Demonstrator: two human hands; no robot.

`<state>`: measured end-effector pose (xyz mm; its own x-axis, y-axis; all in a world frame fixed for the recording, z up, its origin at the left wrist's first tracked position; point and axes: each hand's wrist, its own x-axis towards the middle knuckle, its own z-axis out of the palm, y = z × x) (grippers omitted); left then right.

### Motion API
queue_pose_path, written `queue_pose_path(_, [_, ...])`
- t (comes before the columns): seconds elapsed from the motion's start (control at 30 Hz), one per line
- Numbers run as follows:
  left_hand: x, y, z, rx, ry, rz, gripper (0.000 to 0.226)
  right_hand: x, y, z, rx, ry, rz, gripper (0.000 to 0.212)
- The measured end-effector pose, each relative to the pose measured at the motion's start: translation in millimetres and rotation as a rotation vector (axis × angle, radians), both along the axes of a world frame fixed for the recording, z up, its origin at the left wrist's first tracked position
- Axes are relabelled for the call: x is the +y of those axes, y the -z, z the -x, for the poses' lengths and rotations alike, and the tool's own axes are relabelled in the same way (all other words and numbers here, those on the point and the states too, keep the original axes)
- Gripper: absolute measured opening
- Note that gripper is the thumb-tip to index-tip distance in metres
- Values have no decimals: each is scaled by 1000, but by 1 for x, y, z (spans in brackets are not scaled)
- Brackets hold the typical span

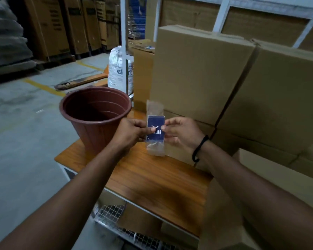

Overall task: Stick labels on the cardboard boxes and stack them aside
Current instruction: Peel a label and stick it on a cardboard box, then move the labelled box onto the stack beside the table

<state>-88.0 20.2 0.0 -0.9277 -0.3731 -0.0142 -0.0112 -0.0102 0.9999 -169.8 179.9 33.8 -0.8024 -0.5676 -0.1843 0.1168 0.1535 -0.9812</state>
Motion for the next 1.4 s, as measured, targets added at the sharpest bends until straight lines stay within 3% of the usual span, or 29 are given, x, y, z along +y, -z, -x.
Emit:
queue_pose_path(0.07, [-28, -3, -7, 14, -21, 57, 17, -31, 2, 2, 12, 4, -22, 15])
queue_pose_path(0.1, [-49, -4, -11, 31, -60, 180, 16, -47, 2, 4, -2, 15, -13, 13])
queue_pose_path(0.23, [-152, 6, -27, -20, -158, 1045, 46, -112, 3, 19, -90, 114, 93, 15])
queue_pose_path(0.3, [-192, 18, -36, -138, -106, 1210, 52, -145, 5, 29, -107, 134, 94, 14])
queue_pose_path(0.37, [-213, 30, -43, -170, -29, 1193, 42, -179, 9, 38, -122, 152, 44, 15])
queue_pose_path(0.47, [-221, 42, -44, -69, 31, 1136, 33, -224, 15, 46, -175, 162, -23, 8])
queue_pose_path(0.6, [-224, 46, -40, 30, 54, 1046, 28, -261, 25, 54, 140, 89, -395, 23])
queue_pose_path(0.67, [-225, 49, -40, 74, 58, 1060, 23, -271, 26, 51, 225, 63, -480, 28])
queue_pose_path(0.87, [-225, 53, -42, 90, 15, 1204, 27, -267, 20, 47, 168, 100, -408, 36])
queue_pose_path(0.97, [-221, 58, -42, 23, -40, 1295, 44, -250, 12, 40, 75, 169, -284, 27])
queue_pose_path(1.1, [-199, 55, -33, 81, -21, 1321, 55, -198, -9, 22, -19, 185, -160, 8])
queue_pose_path(1.23, [-147, 47, -14, 187, 58, 1277, 53, -127, -23, 9, 68, 305, -107, 13])
queue_pose_path(1.4, [-43, 50, 9, 246, 285, 1070, 48, -15, -33, -9, 300, 421, -217, 23])
